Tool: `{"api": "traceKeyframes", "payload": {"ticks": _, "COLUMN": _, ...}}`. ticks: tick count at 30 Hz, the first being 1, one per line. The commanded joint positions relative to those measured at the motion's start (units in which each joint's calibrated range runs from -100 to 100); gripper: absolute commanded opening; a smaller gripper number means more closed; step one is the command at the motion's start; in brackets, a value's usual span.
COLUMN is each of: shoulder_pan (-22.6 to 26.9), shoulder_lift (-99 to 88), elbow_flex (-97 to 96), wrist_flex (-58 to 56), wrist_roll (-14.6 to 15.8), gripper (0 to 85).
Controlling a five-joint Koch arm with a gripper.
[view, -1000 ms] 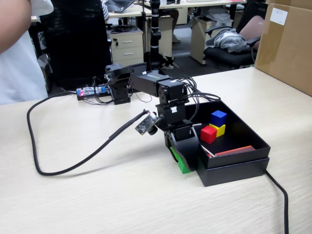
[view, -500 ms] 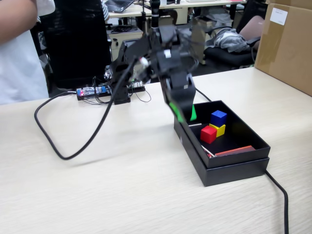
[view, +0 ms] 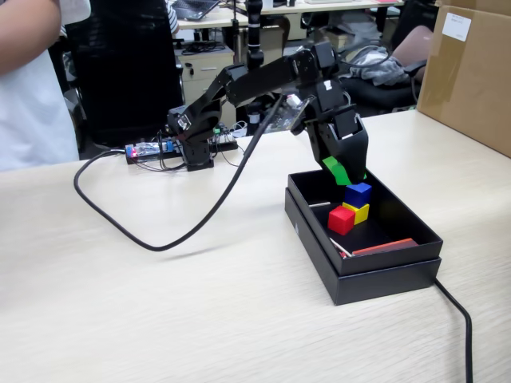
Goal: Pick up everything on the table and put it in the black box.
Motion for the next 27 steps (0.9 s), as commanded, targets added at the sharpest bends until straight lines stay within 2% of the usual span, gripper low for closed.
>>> {"api": "traceKeyframes", "payload": {"ticks": 1, "shoulder_pan": 0.44, "shoulder_lift": 1.15, "elbow_flex": 2.83, "wrist_flex": -0.26, "wrist_roll": 0.2, "gripper": 6.6}}
{"api": "traceKeyframes", "payload": {"ticks": 15, "shoulder_pan": 0.54, "shoulder_lift": 8.72, "elbow_flex": 2.83, "wrist_flex": -0.26, "wrist_roll": 0.83, "gripper": 6.9}}
{"api": "traceKeyframes", "payload": {"ticks": 19, "shoulder_pan": 0.63, "shoulder_lift": 8.72, "elbow_flex": 1.92, "wrist_flex": -0.95, "wrist_roll": 0.93, "gripper": 30.1}}
{"api": "traceKeyframes", "payload": {"ticks": 21, "shoulder_pan": 0.68, "shoulder_lift": 7.23, "elbow_flex": 1.11, "wrist_flex": -1.55, "wrist_roll": 0.88, "gripper": 38.4}}
{"api": "traceKeyframes", "payload": {"ticks": 23, "shoulder_pan": 0.29, "shoulder_lift": 0.34, "elbow_flex": -3.34, "wrist_flex": -1.55, "wrist_roll": 0.83, "gripper": 43.0}}
{"api": "traceKeyframes", "payload": {"ticks": 27, "shoulder_pan": -0.63, "shoulder_lift": -13.31, "elbow_flex": -8.41, "wrist_flex": -1.47, "wrist_roll": 0.05, "gripper": 45.3}}
